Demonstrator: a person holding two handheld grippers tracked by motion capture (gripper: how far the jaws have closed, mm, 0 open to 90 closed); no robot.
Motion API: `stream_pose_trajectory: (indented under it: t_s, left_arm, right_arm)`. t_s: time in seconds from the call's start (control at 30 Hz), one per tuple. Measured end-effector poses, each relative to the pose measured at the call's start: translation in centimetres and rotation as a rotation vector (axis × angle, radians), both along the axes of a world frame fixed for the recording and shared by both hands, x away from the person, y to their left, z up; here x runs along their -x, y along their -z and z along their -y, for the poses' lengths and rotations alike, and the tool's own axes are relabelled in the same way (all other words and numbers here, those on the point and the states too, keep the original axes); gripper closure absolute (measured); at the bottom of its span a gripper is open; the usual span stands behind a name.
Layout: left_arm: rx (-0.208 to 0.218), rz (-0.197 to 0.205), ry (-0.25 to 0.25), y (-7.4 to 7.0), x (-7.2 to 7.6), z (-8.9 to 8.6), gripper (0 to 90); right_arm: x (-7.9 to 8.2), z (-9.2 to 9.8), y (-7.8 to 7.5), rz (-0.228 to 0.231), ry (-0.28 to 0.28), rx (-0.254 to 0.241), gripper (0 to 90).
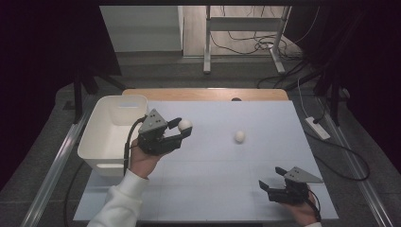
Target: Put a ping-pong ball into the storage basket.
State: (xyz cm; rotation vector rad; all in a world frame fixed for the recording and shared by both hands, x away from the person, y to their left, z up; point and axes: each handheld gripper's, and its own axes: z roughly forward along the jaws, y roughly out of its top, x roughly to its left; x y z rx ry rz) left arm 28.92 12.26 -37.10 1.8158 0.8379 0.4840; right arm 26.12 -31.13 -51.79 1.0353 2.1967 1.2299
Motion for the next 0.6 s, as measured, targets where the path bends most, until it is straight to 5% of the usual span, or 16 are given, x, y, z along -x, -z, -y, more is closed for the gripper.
stream_pose_trajectory:
  t_s: [0.6]
  left_arm:
    - [0.003, -0.005, -0.012, -0.02, -0.29, -0.51, 50.6]
  right_arm:
    - [0.00, 0.01, -0.01, 0.001, 0.000, -0.002, 15.0]
